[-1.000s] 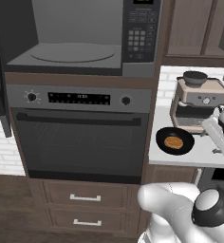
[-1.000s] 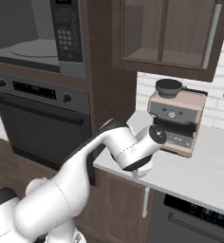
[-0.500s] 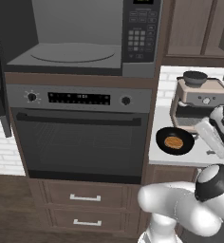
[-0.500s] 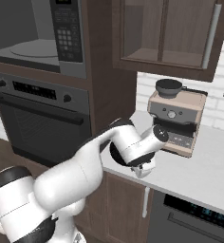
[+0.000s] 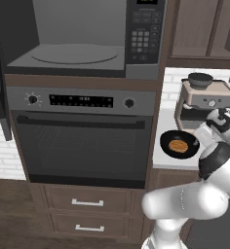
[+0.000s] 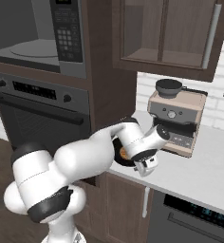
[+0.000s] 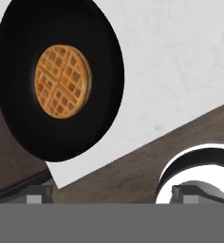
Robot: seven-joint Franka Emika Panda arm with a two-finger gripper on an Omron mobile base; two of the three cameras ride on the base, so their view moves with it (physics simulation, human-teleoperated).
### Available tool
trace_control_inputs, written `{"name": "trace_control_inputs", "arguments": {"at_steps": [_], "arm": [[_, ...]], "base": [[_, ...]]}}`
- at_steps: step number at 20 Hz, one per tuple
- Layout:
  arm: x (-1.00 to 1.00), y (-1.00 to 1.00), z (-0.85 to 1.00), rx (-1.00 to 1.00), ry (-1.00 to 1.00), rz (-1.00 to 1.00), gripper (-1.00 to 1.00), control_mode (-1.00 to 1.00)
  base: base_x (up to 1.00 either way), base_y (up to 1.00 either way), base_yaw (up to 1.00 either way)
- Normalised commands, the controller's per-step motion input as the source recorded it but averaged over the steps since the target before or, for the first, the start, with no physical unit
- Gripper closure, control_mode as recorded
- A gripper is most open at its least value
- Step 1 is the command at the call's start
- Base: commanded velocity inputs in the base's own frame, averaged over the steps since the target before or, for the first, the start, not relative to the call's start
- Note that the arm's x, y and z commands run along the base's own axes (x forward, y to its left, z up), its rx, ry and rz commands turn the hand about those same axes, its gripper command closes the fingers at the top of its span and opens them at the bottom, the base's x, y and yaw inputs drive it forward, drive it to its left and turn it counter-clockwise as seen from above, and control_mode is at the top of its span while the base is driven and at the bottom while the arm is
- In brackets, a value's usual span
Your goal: Open the microwave, place the bowl with waffle inside the microwave, then close the microwave door and turn it on.
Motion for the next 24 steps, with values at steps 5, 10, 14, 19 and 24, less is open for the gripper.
{"name": "trace_control_inputs", "arguments": {"at_steps": [5,10,14,19,24], "arm": [[0.4,-0.18,-0.22,0.0,0.01,0.06,-1.0,-1.0],[0.31,-0.25,-0.26,0.0,0.0,0.07,-1.0,-1.0],[0.26,-0.24,-0.26,0.0,0.0,0.05,-1.0,-1.0],[0.33,-0.13,-0.27,0.0,0.0,0.05,-1.0,-1.0],[0.34,-0.06,-0.32,0.0,0.0,0.05,-1.0,-1.0]], "base": [[0.0,0.0,0.0],[0.0,0.0,0.0],[0.0,0.0,0.0],[0.0,0.0,0.0],[0.0,0.0,0.0]]}}
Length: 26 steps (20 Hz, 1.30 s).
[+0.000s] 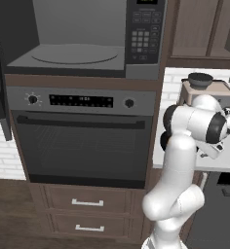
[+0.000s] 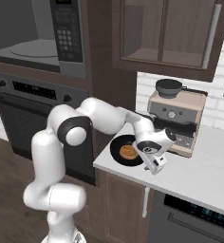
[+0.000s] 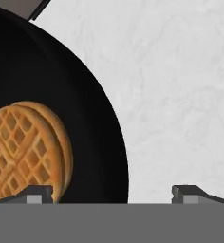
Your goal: Open the microwave, place the bowl with waffle inside the microwave, then close the microwave door and turn it on.
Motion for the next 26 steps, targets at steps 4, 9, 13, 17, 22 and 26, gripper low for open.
{"name": "trace_control_inputs", "arguments": {"at_steps": [4,9,13,17,22,26], "arm": [[0.27,0.0,-0.28,0.0,0.0,0.02,-1.0,-1.0],[0.2,0.08,-0.15,-0.02,0.0,0.0,1.0,-1.0],[0.14,0.34,-0.19,-0.11,0.0,0.0,1.0,-1.0],[0.11,0.49,-0.27,-0.19,0.0,0.0,1.0,-1.0],[0.04,0.36,-0.17,-0.13,0.0,0.0,1.0,-1.0],[-0.06,-0.01,0.01,0.01,-0.08,-0.02,1.0,-1.0]], "base": [[0.0,0.0,0.0],[0.0,0.0,0.0],[0.0,0.0,0.0],[0.0,0.0,0.0],[0.0,0.0,0.0],[0.0,0.0,0.0]]}}
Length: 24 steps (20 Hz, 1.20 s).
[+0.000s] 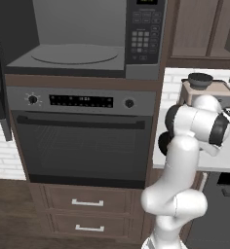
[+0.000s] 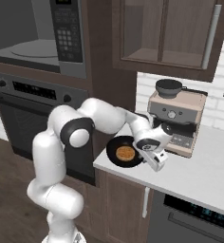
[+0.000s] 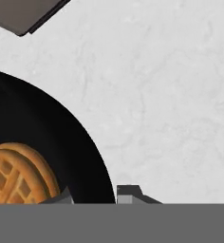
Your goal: Open the microwave, place the bowl with waffle inside the microwave, then close the microwave door and turn it on.
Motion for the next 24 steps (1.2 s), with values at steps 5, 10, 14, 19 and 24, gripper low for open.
{"name": "trace_control_inputs", "arguments": {"at_steps": [5,10,14,19,24], "arm": [[-0.38,-0.26,0.47,0.16,-0.2,-0.08,1.0,-1.0],[-0.73,-0.31,0.85,0.16,-0.19,-0.13,1.0,-1.0],[-1.0,0.0,0.8,0.01,-0.16,-0.22,1.0,-1.0],[-1.0,0.02,0.75,0.0,-0.06,-0.28,1.0,-1.0],[-0.98,0.29,0.75,-0.01,-0.01,-0.34,1.0,-1.0]], "base": [[0.0,0.0,0.0],[0.0,0.0,0.0],[0.0,0.0,0.0],[0.0,0.0,0.0],[0.0,0.0,0.0]]}}
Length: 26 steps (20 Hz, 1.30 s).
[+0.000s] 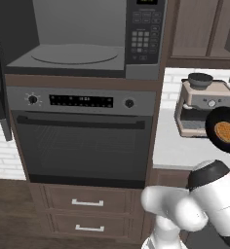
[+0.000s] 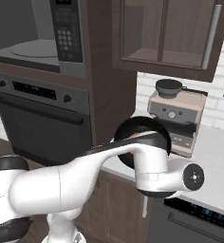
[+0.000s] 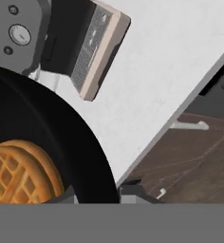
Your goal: Open the microwave, place the bowl with waffle inside the microwave, then close the microwave door and turn it on.
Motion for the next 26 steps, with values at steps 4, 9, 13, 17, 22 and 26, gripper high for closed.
{"name": "trace_control_inputs", "arguments": {"at_steps": [4,9,13,17,22,26], "arm": [[-0.75,0.58,0.82,-0.03,0.04,-0.29,1.0,-1.0],[-0.4,0.83,0.76,-0.12,0.29,-0.19,1.0,-1.0],[-0.2,0.88,0.63,-0.15,0.45,-0.06,1.0,-1.0],[-0.52,0.63,0.67,-0.02,0.17,-0.13,1.0,-1.0],[-0.68,0.53,0.61,0.01,0.0,-0.29,1.0,-1.0],[-0.58,0.54,0.73,0.03,0.0,-0.16,1.0,-1.0]], "base": [[0.0,0.0,0.0],[0.0,0.0,0.0],[0.0,0.0,0.0],[0.0,0.0,0.0],[0.0,0.0,0.0],[0.0,0.0,0.0]]}}
